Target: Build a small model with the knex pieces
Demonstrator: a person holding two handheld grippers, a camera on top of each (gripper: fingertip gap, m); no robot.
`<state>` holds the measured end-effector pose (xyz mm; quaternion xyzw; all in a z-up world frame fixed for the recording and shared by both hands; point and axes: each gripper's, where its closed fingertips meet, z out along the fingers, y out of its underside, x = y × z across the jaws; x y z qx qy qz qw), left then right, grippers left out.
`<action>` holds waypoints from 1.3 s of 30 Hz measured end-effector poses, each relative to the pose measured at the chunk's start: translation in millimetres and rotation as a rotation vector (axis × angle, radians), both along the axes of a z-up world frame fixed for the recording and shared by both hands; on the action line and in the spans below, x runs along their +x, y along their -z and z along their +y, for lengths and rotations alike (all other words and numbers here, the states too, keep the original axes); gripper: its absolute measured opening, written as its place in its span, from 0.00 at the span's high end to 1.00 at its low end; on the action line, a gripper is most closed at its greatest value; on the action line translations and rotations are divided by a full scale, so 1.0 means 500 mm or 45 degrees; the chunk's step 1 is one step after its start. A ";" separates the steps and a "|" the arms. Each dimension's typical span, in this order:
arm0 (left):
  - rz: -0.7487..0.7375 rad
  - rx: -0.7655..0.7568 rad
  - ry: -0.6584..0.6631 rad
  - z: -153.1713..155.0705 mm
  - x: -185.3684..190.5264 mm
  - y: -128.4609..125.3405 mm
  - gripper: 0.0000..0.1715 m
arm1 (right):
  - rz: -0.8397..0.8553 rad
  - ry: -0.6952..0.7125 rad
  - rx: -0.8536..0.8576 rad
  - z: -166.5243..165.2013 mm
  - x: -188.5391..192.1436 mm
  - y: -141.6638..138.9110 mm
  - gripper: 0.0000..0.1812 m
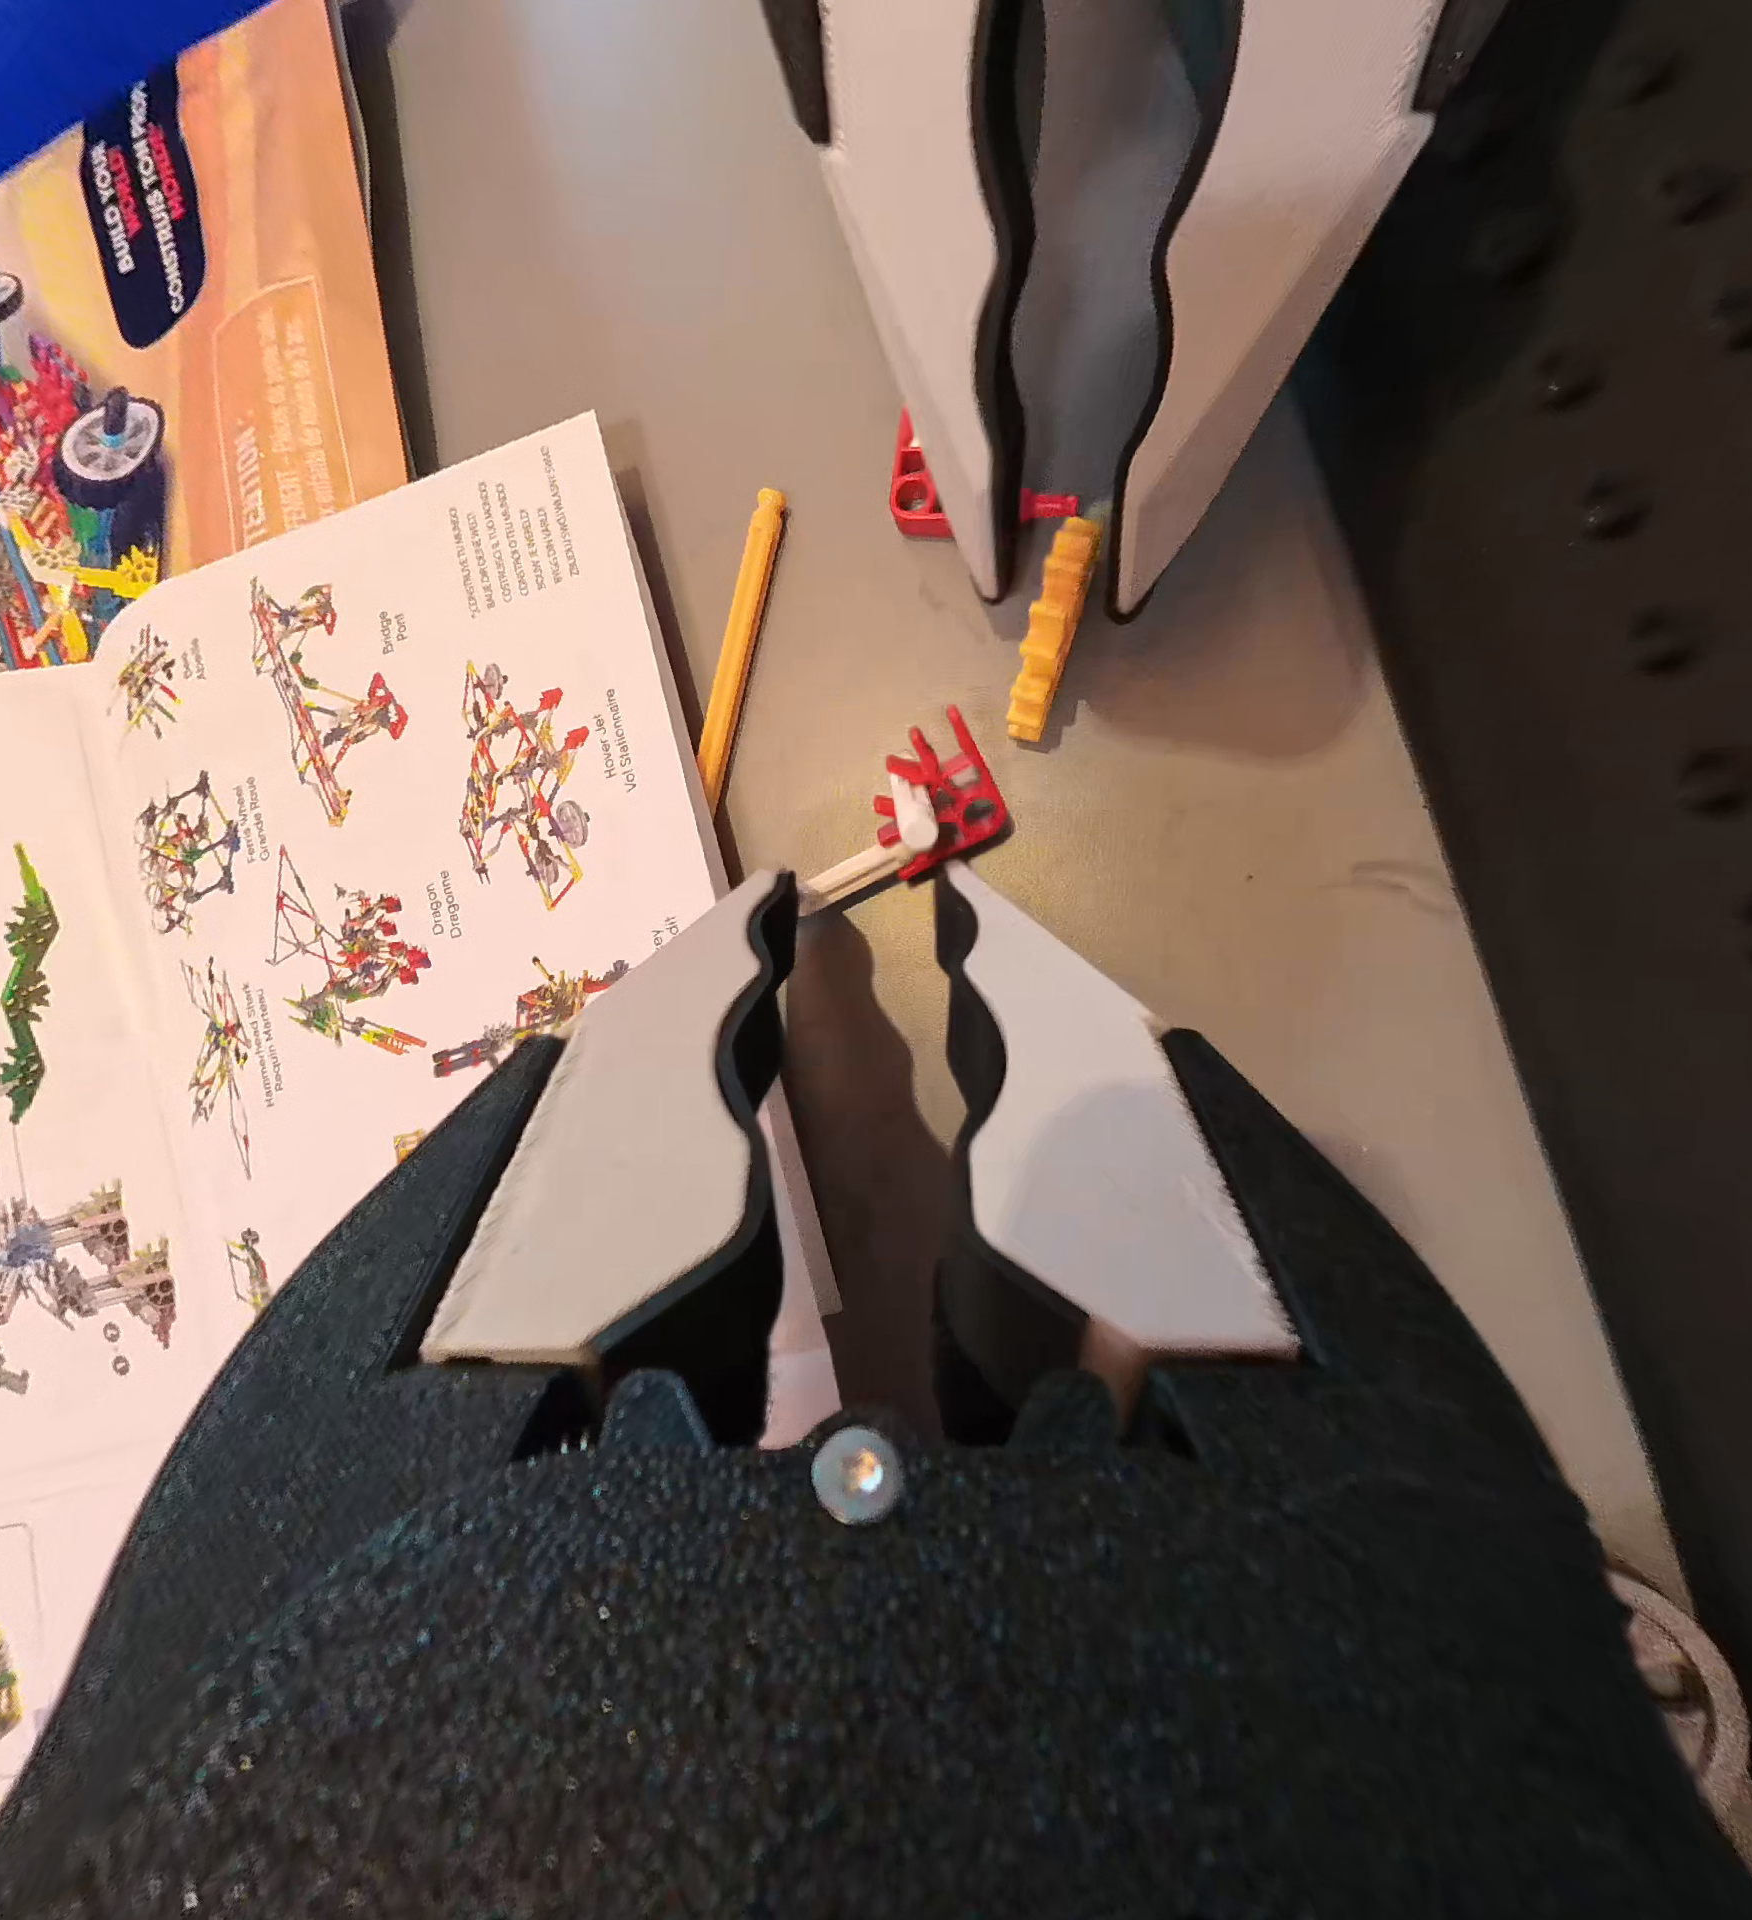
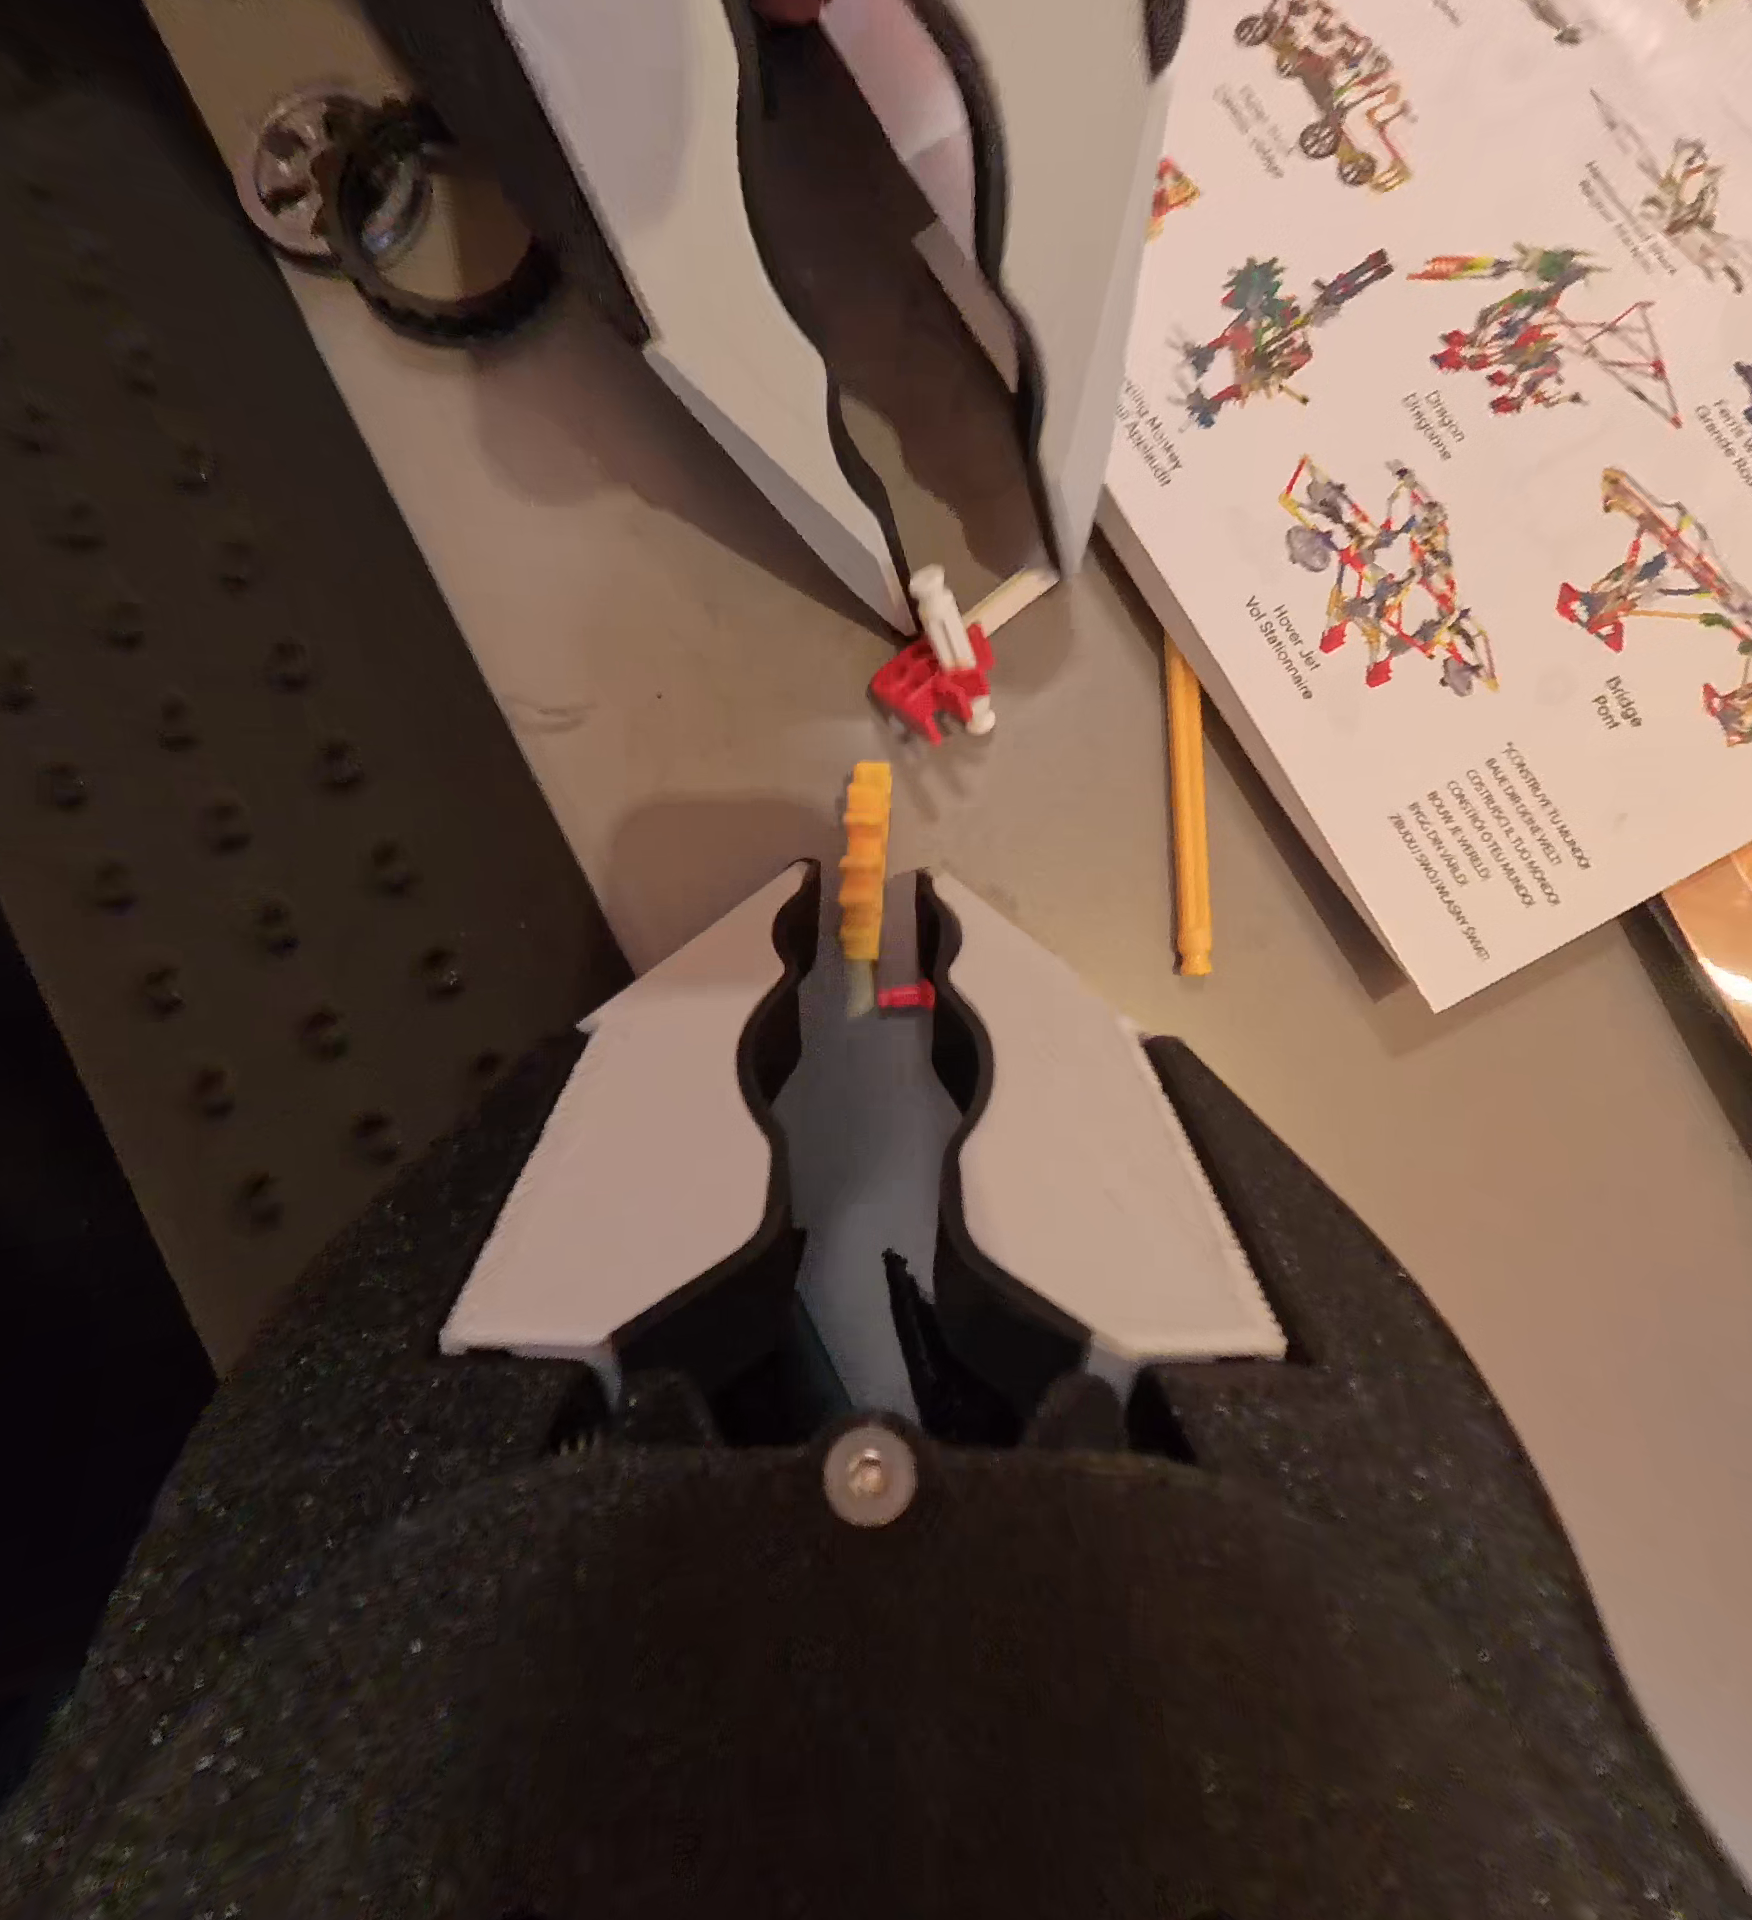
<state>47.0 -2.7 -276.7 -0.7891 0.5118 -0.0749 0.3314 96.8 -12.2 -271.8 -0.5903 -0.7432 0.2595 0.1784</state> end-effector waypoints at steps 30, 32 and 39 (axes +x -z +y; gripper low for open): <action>-0.168 0.041 -0.074 -0.002 -0.009 -0.065 0.83 | 0.213 -0.040 -0.136 0.008 -0.054 -0.052 0.97; -0.272 0.004 -0.076 -0.004 0.001 -0.076 0.85 | 0.244 -0.054 -0.137 0.008 -0.055 -0.063 0.97; -0.491 -0.056 -0.055 -0.016 0.018 -0.110 0.98 | 0.315 -0.053 -0.181 0.019 -0.058 -0.078 0.97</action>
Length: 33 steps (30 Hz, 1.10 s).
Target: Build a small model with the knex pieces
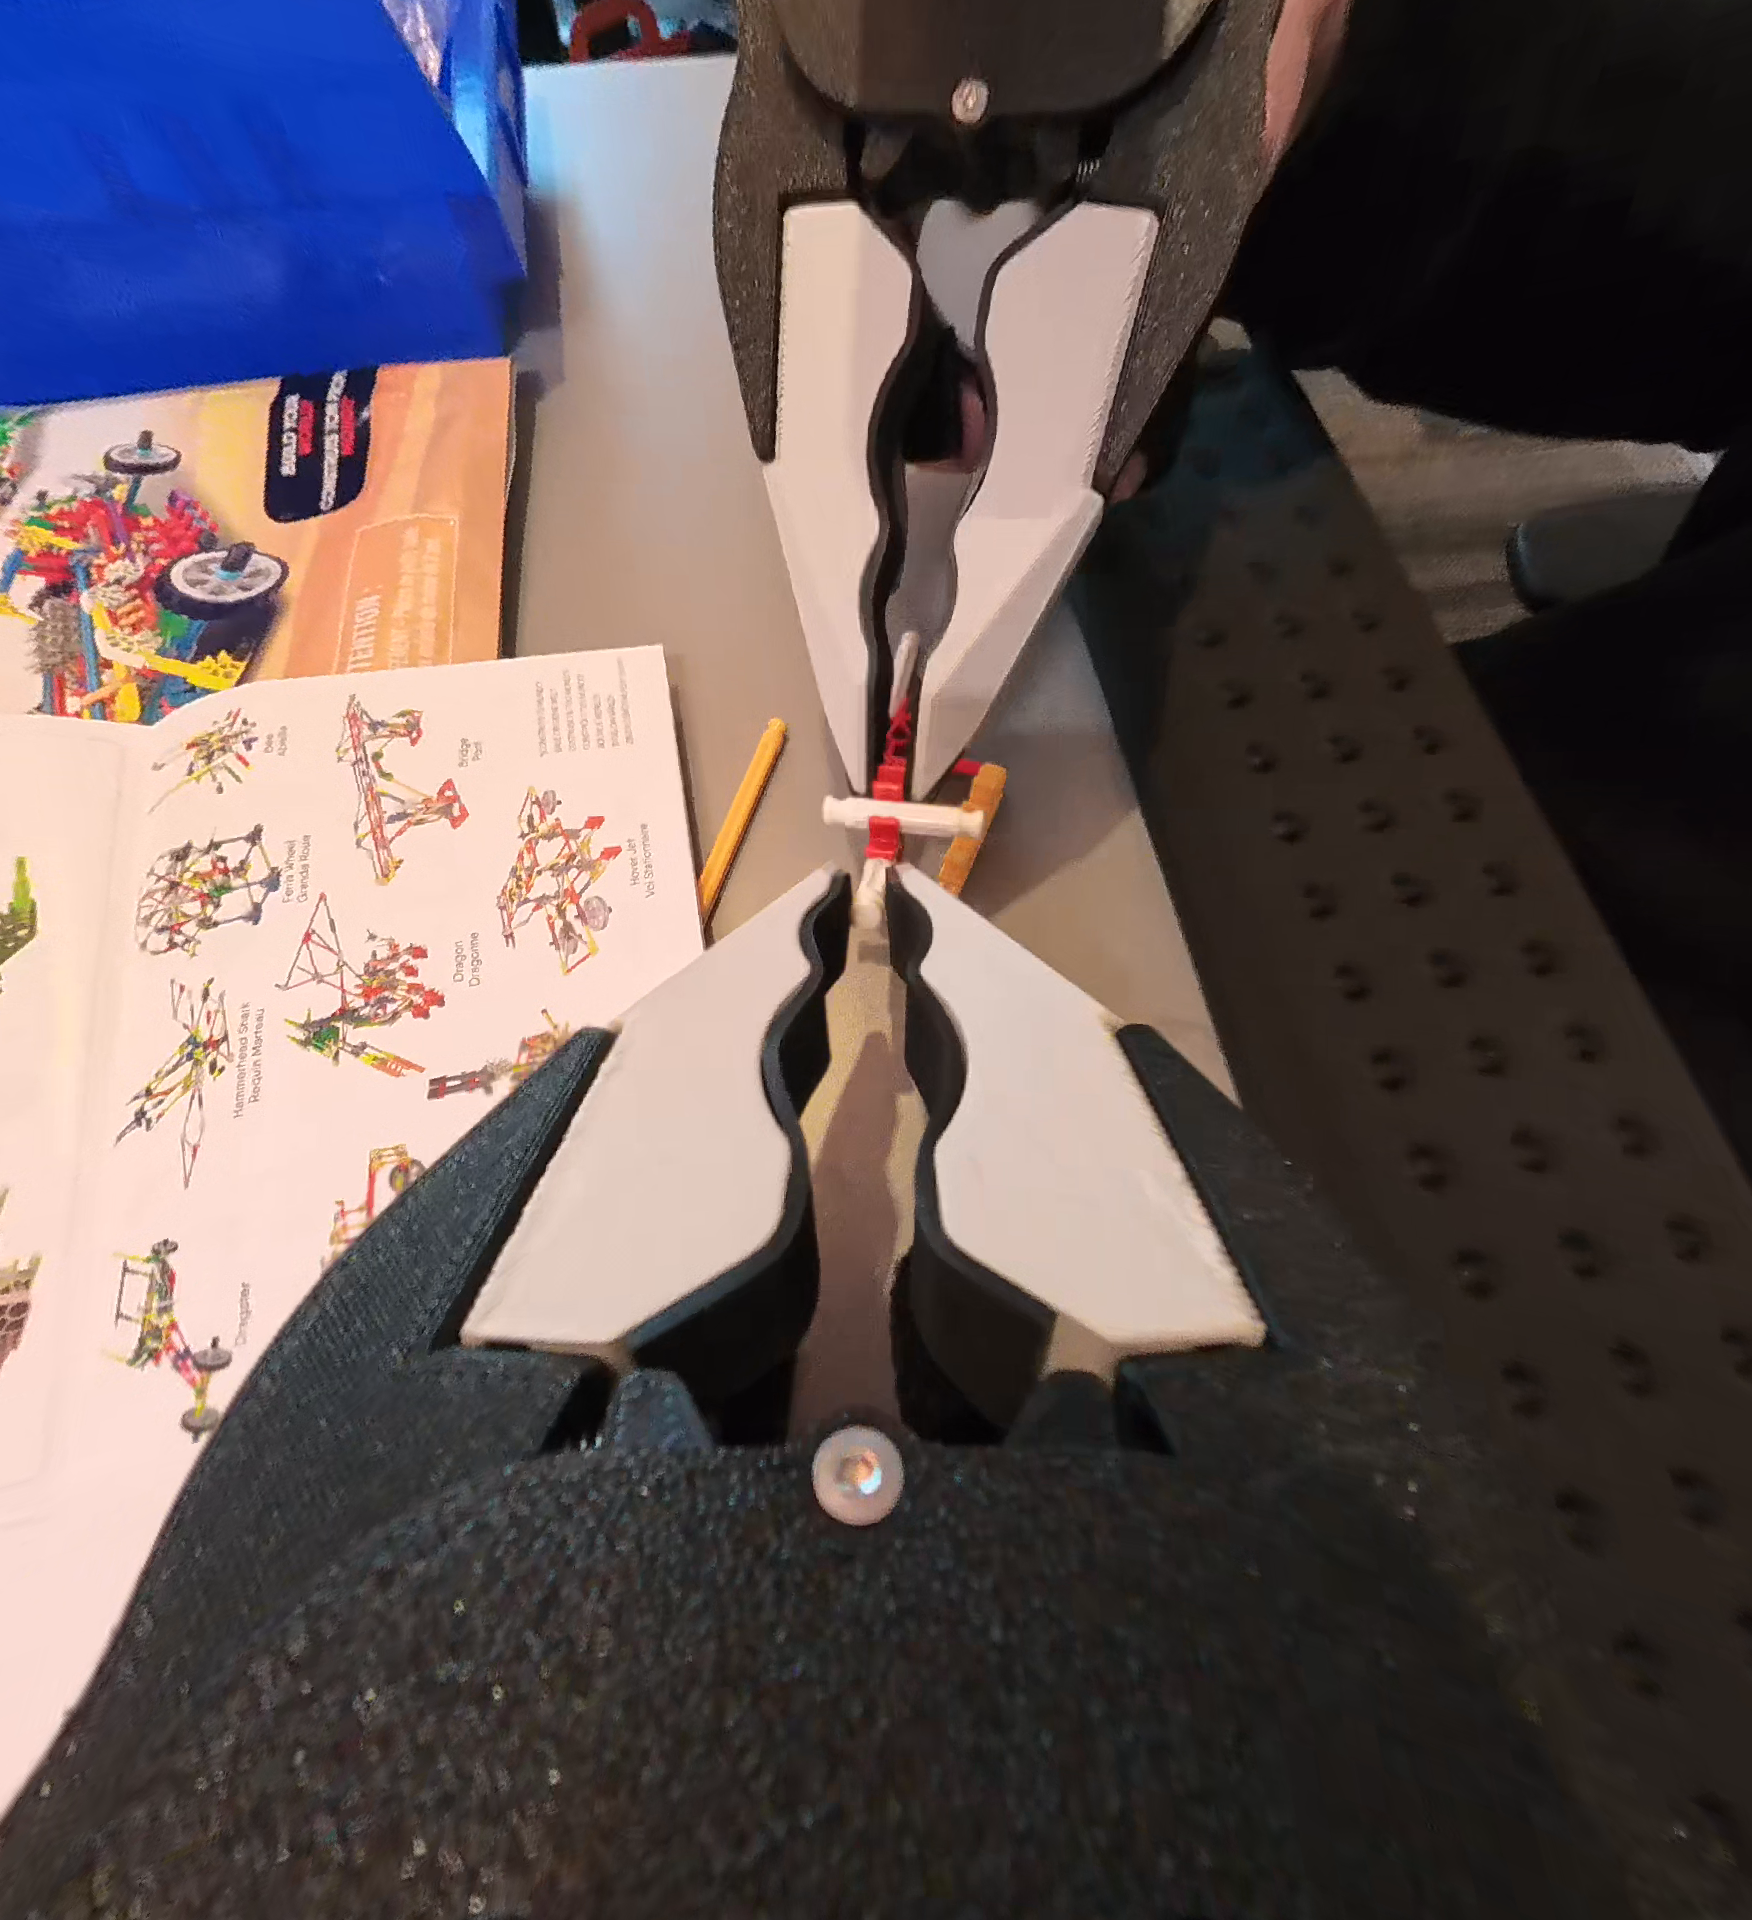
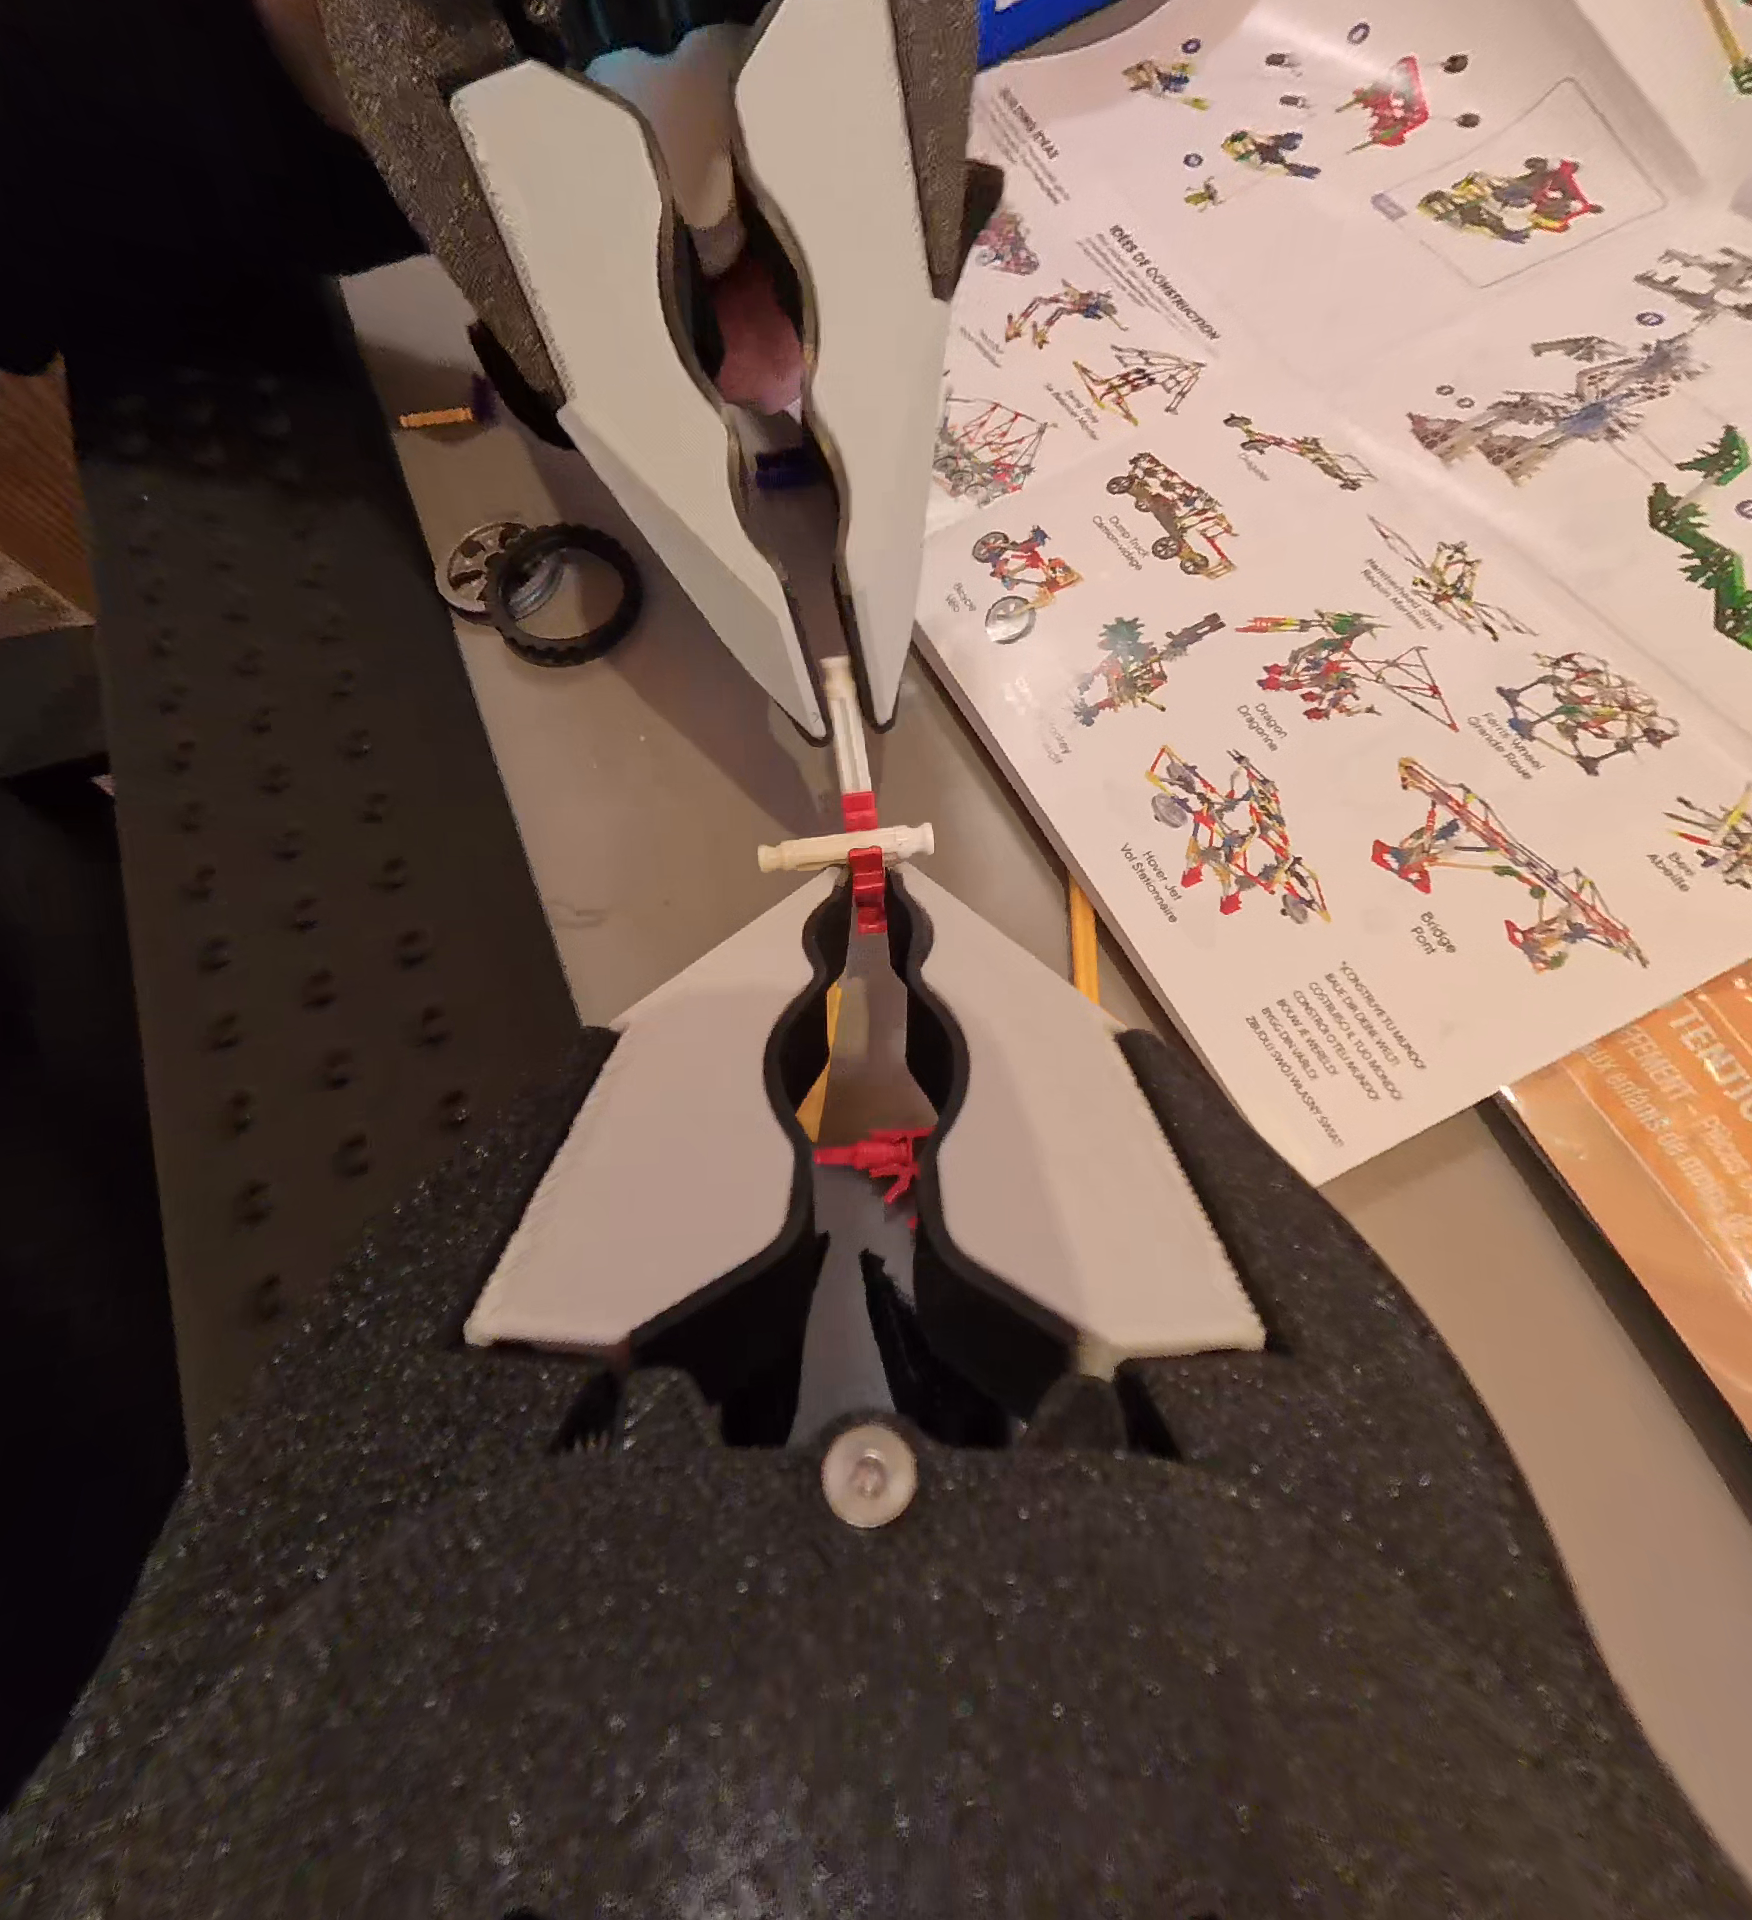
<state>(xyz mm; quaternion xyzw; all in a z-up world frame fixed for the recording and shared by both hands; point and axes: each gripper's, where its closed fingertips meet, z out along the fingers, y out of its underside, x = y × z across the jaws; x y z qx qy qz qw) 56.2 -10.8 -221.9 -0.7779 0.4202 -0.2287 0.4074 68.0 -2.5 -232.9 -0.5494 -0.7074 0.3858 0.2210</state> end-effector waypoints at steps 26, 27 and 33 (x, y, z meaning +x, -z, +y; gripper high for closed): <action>0.096 -0.256 -0.338 -0.060 -0.004 0.052 0.99 | -0.340 0.002 0.118 -0.060 0.076 0.081 0.93; 0.104 -0.256 -0.344 -0.061 -0.005 0.054 0.98 | -0.334 -0.012 0.105 -0.068 0.073 0.080 0.92; 0.089 -0.259 -0.369 -0.060 -0.007 0.056 0.98 | -0.304 -0.056 0.058 -0.096 0.045 0.083 0.89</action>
